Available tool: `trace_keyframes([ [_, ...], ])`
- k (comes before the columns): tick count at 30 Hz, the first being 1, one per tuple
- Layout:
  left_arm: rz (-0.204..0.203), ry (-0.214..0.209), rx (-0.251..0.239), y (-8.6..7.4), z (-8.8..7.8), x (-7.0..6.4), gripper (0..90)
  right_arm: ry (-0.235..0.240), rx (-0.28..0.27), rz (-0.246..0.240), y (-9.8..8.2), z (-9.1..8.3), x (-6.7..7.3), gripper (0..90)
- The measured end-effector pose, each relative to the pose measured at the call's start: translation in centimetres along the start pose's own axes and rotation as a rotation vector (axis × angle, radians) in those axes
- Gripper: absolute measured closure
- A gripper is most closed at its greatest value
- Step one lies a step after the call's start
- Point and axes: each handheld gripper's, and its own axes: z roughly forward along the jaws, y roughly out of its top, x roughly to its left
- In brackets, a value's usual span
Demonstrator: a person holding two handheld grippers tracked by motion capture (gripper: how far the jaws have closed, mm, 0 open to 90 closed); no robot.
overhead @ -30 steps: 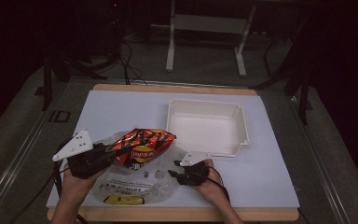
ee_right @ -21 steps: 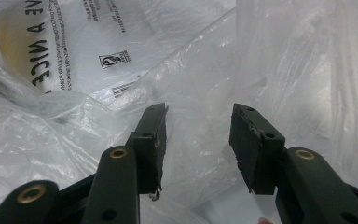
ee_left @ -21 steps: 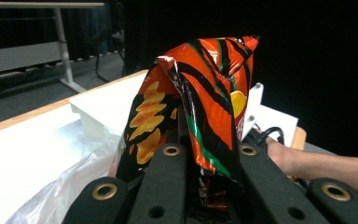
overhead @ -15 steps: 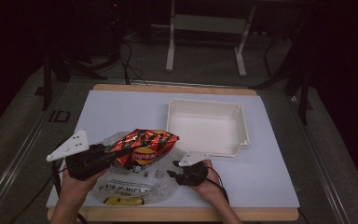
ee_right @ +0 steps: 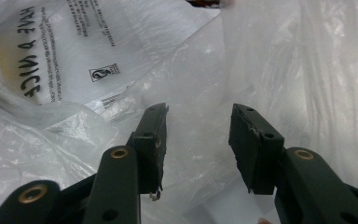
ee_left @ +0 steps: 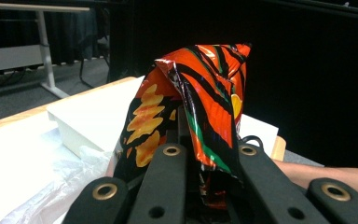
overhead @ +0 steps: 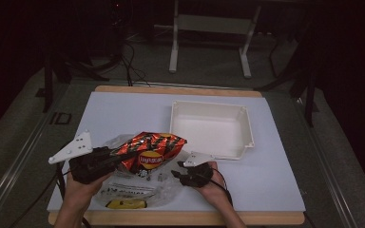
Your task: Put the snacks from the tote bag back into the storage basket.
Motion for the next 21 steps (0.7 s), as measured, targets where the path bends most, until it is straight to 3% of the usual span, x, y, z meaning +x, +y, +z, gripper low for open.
trace_keyframes([
  [8,0.013,-0.019,0.006,0.5,-0.7,-0.6,88.4,0.0,0.008,0.0,-0.1,0.2,0.0,56.4],
  [21,0.021,-0.033,-0.035,1.8,-0.5,-0.7,88.4,0.008,0.014,-0.004,-0.4,0.4,0.2,56.2],
])
